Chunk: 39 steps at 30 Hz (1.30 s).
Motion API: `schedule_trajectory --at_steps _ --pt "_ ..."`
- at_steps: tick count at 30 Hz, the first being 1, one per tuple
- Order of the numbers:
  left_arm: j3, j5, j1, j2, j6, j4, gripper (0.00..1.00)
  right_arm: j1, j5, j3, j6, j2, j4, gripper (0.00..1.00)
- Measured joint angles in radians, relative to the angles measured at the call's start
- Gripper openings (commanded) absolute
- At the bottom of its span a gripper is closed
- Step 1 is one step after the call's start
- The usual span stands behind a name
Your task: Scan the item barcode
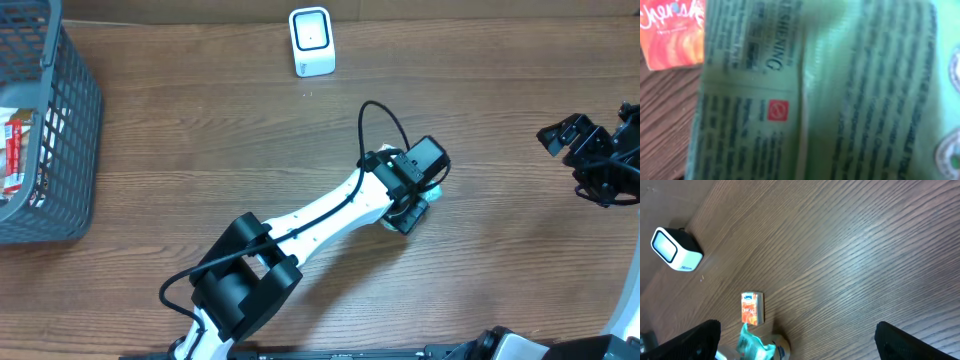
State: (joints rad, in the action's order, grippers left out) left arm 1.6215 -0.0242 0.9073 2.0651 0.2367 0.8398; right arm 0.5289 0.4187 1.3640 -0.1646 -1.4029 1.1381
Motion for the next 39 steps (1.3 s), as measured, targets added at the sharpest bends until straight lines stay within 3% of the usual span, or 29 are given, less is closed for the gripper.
schedule_trajectory --at_steps 1,3,17,27,31,39 --pt "0.000 -0.001 0.000 0.000 0.002 -0.006 0.94 0.000 0.000 0.000 0.000 0.000 0.000 1.00" --pt "0.000 -0.001 0.000 0.000 0.000 -0.011 1.00 0.000 0.000 0.000 -0.001 0.000 0.000 1.00" --pt "0.003 -0.001 0.000 -0.020 0.004 0.001 0.92 0.000 0.000 0.000 0.000 0.000 0.000 1.00" --pt "0.014 0.003 0.000 -0.078 0.001 -0.003 0.56 0.000 0.000 0.000 0.000 0.000 0.000 1.00" --pt "0.014 0.008 -0.009 -0.078 0.000 -0.003 0.50 0.000 0.000 0.000 0.000 0.000 0.000 1.00" --pt "0.014 0.011 -0.076 -0.085 0.001 0.037 0.50 0.000 0.000 0.000 0.000 0.000 0.000 1.00"
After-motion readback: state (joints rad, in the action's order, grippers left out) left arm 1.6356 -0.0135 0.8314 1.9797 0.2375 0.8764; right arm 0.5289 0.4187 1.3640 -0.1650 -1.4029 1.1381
